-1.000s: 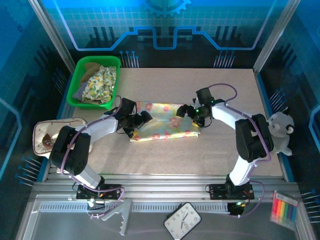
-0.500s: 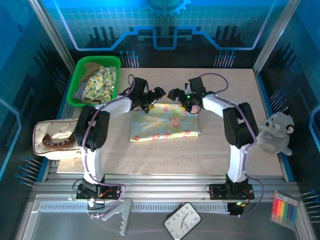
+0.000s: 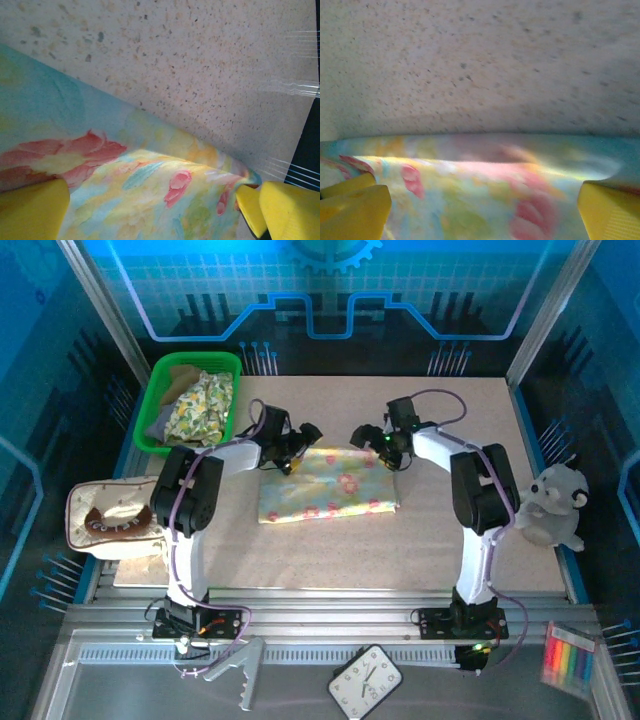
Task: Fold and stack the skirts
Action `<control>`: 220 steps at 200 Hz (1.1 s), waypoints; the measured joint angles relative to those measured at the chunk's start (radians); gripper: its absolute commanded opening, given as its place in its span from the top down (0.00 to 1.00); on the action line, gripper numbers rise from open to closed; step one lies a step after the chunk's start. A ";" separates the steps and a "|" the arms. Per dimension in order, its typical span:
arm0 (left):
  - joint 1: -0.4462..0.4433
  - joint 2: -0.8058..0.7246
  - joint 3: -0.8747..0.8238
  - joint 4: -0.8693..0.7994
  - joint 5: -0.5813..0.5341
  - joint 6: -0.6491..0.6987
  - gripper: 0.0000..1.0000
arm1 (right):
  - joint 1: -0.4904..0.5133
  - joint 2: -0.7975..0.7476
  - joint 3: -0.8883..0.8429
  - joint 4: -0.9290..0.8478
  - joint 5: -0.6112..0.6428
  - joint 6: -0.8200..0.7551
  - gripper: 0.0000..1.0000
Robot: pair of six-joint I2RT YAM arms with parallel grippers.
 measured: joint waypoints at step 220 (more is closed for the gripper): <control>-0.112 -0.301 -0.371 -0.061 0.031 -0.077 0.01 | 0.138 -0.298 -0.353 -0.059 0.010 0.044 0.00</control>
